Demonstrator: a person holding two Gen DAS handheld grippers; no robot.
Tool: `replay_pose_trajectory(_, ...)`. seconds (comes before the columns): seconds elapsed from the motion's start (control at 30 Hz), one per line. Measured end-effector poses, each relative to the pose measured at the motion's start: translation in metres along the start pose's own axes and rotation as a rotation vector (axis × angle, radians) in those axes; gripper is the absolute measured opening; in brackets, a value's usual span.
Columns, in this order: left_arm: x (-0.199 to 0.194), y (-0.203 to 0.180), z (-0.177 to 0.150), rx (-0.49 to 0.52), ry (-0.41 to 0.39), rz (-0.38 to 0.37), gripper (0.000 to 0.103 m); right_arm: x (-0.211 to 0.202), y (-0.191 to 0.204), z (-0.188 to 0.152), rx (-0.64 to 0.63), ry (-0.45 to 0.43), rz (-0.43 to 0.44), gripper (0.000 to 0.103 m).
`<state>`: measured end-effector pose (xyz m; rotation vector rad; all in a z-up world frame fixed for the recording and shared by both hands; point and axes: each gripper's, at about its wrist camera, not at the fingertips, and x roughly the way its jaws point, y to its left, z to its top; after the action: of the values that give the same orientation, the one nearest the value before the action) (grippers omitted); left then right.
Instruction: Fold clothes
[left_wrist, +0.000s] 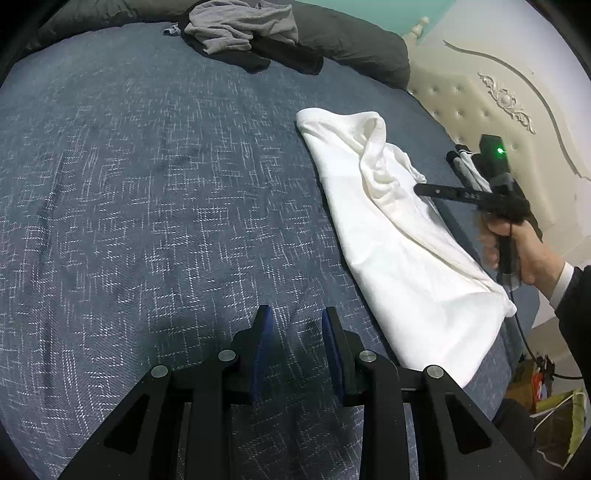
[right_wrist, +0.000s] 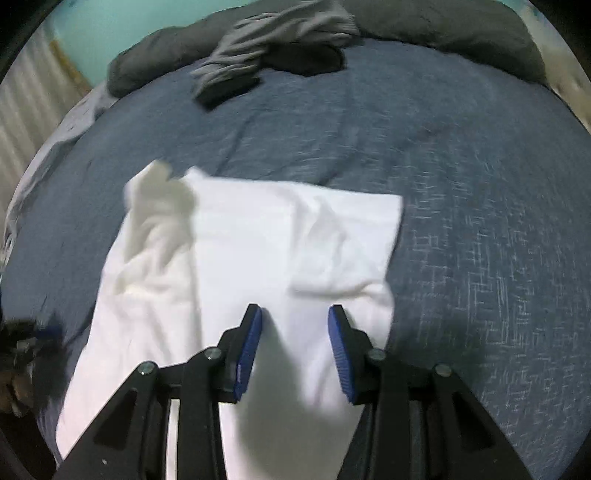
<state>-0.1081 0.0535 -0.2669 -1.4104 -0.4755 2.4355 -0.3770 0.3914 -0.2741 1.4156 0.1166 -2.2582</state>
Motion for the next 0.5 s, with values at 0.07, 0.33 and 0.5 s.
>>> replay_pose_trajectory(0.07, 0.001, 0.001, 0.000, -0.001, 0.002, 0.003, 0.030, -0.002, -0.013, 0.010, 0.079, -0.038, -0.032, 0.038)
replay_pose_trajectory(0.33, 0.002, -0.001, 0.000, 0.005, 0.007, 0.000, 0.030, -0.037, -0.061, 0.029, 0.312, -0.173, -0.158, 0.038)
replay_pose_trajectory(0.5, 0.001, -0.001, -0.001, 0.003, 0.005, -0.001, 0.030, -0.052, -0.048, 0.018, 0.275, -0.153, -0.075, 0.038)
